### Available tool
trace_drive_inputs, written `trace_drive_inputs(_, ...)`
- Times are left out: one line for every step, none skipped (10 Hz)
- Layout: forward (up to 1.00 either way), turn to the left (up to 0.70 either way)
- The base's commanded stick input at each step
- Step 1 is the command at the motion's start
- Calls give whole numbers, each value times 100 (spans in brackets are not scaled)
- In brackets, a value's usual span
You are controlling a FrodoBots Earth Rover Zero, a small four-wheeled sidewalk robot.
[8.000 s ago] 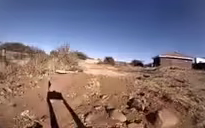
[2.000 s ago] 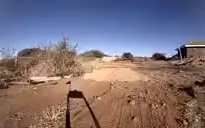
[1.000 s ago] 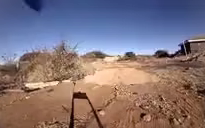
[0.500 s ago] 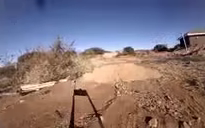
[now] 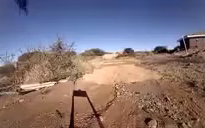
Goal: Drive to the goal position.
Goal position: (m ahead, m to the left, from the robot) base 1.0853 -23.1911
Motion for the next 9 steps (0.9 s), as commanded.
trace_drive_inputs(50,0)
trace_drive_inputs(50,0)
trace_drive_inputs(50,0)
trace_drive_inputs(50,0)
trace_drive_inputs(50,0)
trace_drive_inputs(50,0)
trace_drive_inputs(50,0)
trace_drive_inputs(50,0)
trace_drive_inputs(50,0)
